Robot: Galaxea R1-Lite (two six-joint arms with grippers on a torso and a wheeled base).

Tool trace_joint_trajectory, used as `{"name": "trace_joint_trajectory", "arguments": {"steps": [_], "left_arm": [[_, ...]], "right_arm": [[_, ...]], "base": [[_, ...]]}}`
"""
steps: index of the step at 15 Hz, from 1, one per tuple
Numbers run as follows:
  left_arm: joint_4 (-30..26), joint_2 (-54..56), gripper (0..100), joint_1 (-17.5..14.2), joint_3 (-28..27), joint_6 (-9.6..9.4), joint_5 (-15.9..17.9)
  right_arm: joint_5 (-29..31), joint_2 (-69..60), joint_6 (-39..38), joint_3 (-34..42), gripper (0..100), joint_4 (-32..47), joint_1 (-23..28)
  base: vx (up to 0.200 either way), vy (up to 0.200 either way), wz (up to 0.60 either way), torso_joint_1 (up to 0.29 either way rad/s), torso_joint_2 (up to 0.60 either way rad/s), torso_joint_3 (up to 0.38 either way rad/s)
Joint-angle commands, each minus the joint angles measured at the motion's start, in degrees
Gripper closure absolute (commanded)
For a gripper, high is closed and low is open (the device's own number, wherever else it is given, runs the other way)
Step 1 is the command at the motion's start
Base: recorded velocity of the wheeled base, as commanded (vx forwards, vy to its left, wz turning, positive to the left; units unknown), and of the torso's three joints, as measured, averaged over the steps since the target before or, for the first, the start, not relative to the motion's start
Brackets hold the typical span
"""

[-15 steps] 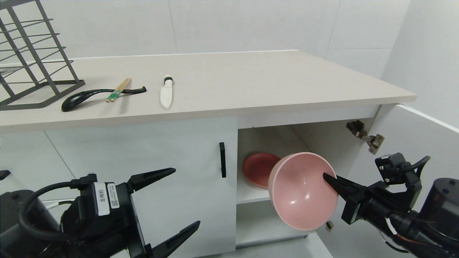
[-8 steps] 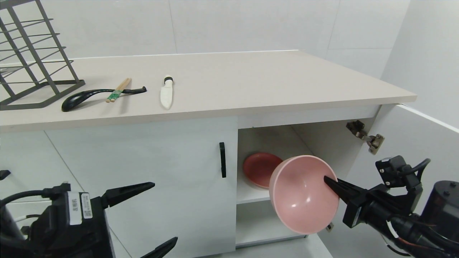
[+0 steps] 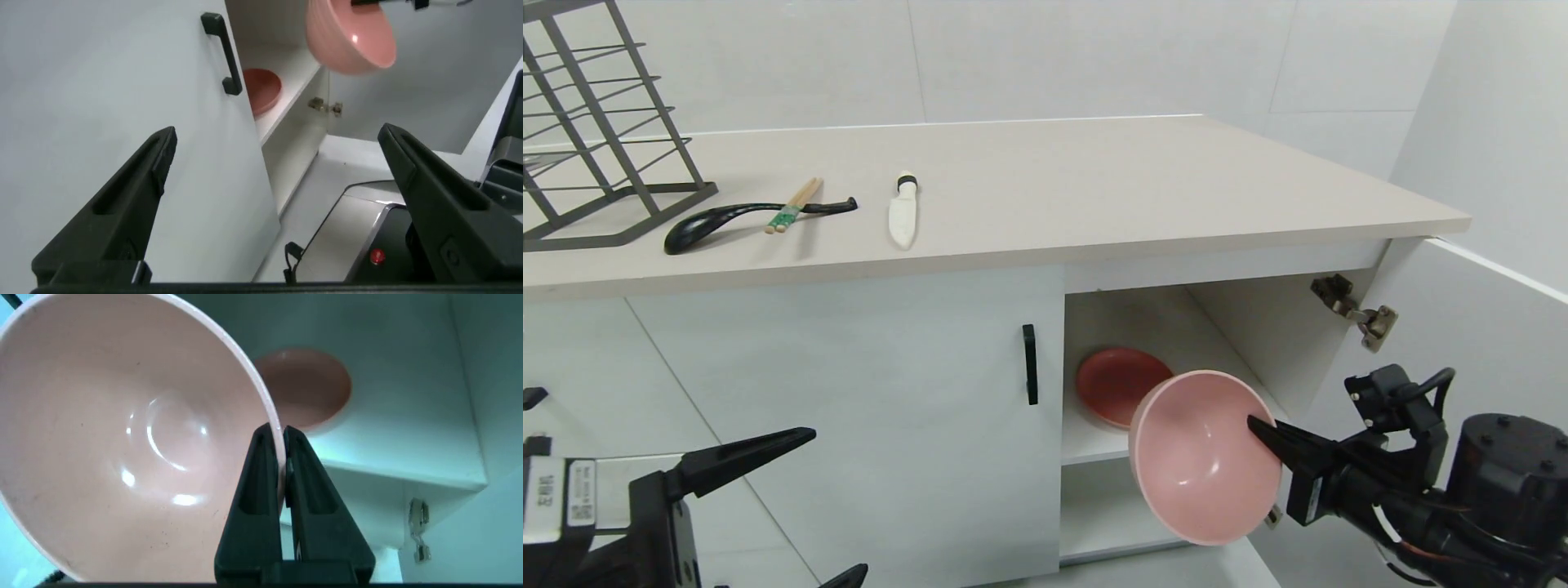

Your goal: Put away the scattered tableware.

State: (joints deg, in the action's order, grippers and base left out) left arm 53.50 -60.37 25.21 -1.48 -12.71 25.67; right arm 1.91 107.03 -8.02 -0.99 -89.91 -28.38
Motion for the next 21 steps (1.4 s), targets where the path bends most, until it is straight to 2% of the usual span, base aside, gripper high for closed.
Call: {"name": "trace_joint_trajectory", "arguments": {"steps": [1, 9, 16, 21], "left_arm": [[0.0, 0.3, 0, 0.0, 0.0, 0.59, 0.0], [-0.1, 0.3, 0, 0.3, 0.0, 0.50, 0.1], [-0.2, -1.4, 0, 0.4, 0.1, 0.41, 0.2], [-0.2, -1.9, 0, 0.4, 0.1, 0.41, 0.2]], "right_arm": [[-0.2, 5.6, 0.3, -3.1, 100, -0.1, 1.6], [-5.7, 23.6, 0.4, -24.4, 100, -0.1, 10.7], [-7.2, 36.7, 0.4, -40.9, 100, 0.9, 10.6], [-7.1, 39.3, 0.4, -43.7, 100, 1.0, 10.7]], "base": [[0.000, 0.000, 0.00, 0.000, 0.00, 0.000], [0.000, 0.000, 0.00, 0.000, 0.00, 0.000], [0.000, 0.000, 0.00, 0.000, 0.00, 0.000], [0.000, 0.000, 0.00, 0.000, 0.00, 0.000]]}}
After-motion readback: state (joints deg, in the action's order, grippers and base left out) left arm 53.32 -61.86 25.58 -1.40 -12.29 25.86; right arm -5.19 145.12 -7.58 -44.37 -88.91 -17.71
